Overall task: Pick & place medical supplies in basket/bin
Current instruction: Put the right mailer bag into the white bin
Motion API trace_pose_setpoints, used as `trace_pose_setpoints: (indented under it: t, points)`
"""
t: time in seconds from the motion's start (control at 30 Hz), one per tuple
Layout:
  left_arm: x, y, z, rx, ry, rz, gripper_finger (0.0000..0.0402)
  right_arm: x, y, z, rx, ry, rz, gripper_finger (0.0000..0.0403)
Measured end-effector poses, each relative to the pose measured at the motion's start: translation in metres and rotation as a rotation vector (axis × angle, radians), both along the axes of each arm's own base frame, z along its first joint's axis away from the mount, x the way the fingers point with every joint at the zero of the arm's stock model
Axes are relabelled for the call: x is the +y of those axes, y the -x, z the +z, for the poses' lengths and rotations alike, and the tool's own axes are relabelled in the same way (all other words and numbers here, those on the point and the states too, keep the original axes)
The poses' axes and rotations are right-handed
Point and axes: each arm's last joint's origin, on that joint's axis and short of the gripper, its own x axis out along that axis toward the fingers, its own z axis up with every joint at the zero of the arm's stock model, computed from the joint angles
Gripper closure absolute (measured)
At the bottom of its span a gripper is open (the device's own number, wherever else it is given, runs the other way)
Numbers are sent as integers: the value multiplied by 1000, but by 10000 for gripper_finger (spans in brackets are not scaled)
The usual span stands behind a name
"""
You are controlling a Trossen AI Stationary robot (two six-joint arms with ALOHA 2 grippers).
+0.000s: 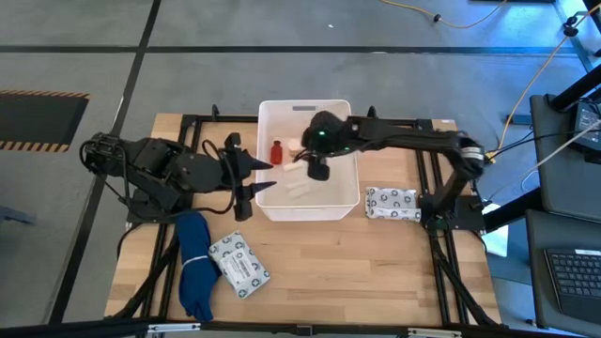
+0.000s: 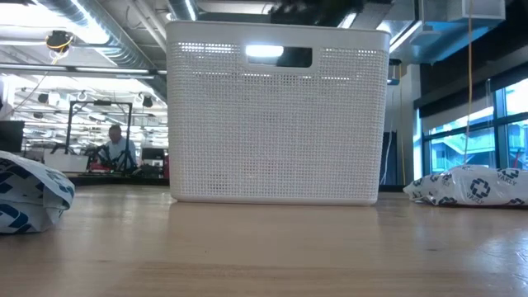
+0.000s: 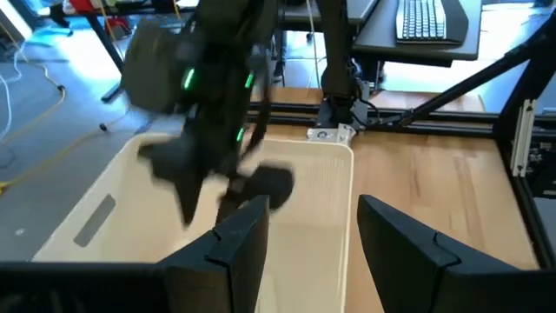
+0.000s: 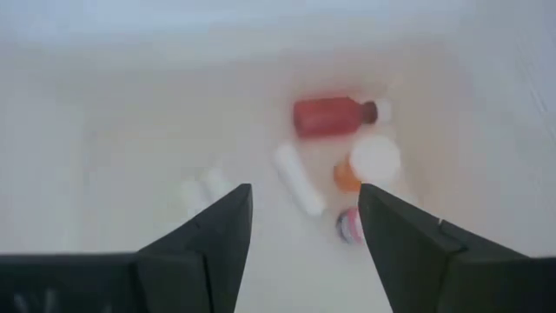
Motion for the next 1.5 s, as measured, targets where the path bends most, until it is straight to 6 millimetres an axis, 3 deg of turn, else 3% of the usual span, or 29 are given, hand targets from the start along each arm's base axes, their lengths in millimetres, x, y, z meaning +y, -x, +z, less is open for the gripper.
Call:
trace_pose_setpoints:
  t: [0.17,0.3,0.57,0.8,0.93,1.13,1.37,1.5]
  points:
    - [0,-1,-3,12,36,28,231,31,39,29,24,-40,25,189]
    - [-1,-3,-6,17,73,44,231,59,73,38,-30,-97,26,189]
    - [-8,-21,-24,83,136,87,231,108,145,18,-75,-241,-41,189]
    - [-16,-43,-42,135,169,121,231,112,191,-5,-88,-233,-95,189]
    - [-20,-50,-50,169,195,96,231,110,204,-11,-72,-231,-104,189]
    - [-20,-49,-49,161,213,108,231,111,201,18,-245,-222,-4,189]
    - [-19,-48,-48,161,196,103,231,110,201,28,-266,-156,23,189]
    - [-19,-48,-49,173,186,101,231,107,209,17,-112,-128,4,189]
